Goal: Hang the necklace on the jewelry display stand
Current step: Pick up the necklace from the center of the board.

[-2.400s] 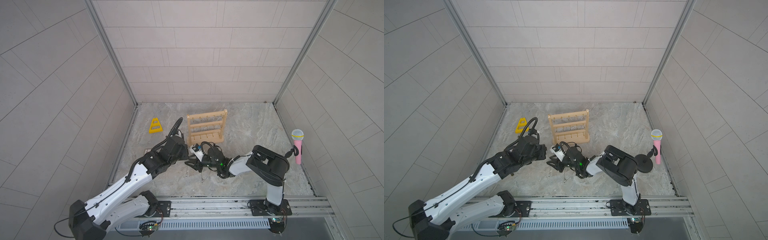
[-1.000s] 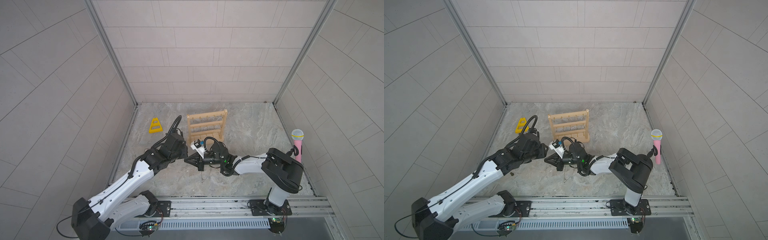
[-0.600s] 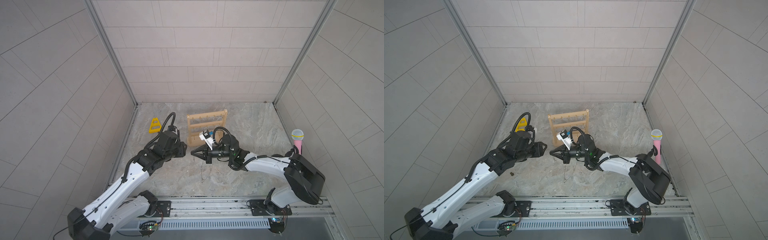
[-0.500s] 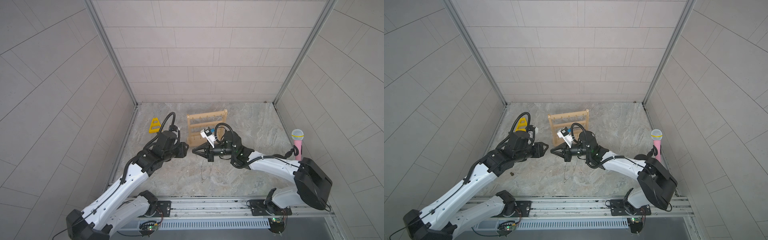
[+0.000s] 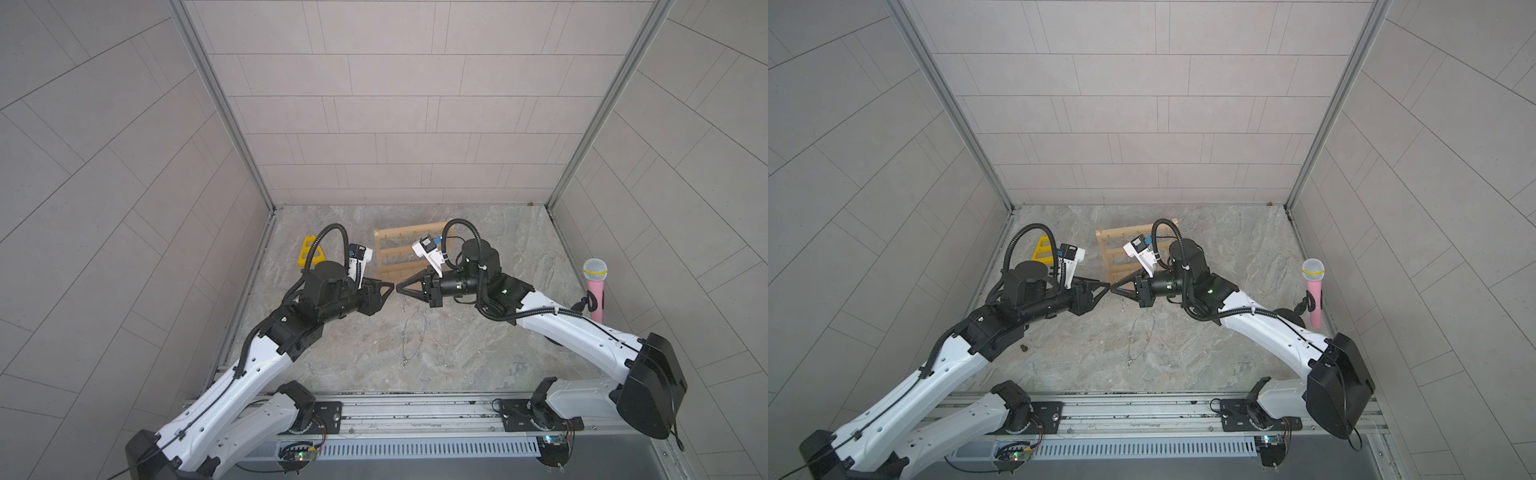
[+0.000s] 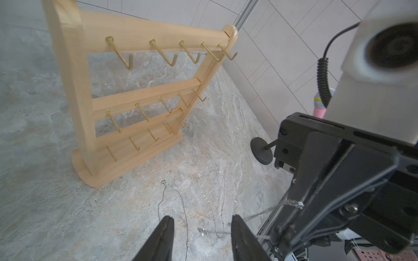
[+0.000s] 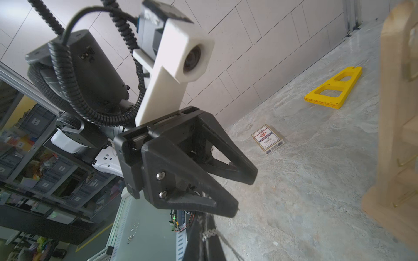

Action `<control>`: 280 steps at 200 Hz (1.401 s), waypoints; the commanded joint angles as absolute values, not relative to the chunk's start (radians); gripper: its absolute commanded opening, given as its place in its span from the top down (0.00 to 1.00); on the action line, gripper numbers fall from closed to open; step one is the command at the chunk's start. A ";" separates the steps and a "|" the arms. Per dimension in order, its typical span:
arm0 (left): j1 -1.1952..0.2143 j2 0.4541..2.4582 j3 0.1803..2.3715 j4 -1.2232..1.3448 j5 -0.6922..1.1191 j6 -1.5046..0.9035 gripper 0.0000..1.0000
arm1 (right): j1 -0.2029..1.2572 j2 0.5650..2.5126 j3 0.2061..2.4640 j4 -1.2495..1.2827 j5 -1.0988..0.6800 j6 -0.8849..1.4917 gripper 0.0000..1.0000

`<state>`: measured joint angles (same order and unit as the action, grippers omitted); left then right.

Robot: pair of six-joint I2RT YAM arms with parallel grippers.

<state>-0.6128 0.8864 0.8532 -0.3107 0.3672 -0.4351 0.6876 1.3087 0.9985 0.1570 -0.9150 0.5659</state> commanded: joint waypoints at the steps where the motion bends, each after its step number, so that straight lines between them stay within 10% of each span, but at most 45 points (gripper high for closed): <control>1: -0.636 0.902 0.879 -0.255 0.408 -0.379 0.55 | 0.681 1.299 1.034 0.140 -0.942 0.618 1.00; 280: -0.648 0.951 0.885 -0.226 0.359 -0.362 0.70 | 0.672 1.337 1.055 0.197 -0.923 0.688 1.00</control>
<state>-0.6437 0.9436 0.8589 -0.2436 0.3546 -0.3836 0.6731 1.3308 1.0397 0.1547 -0.9203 0.6750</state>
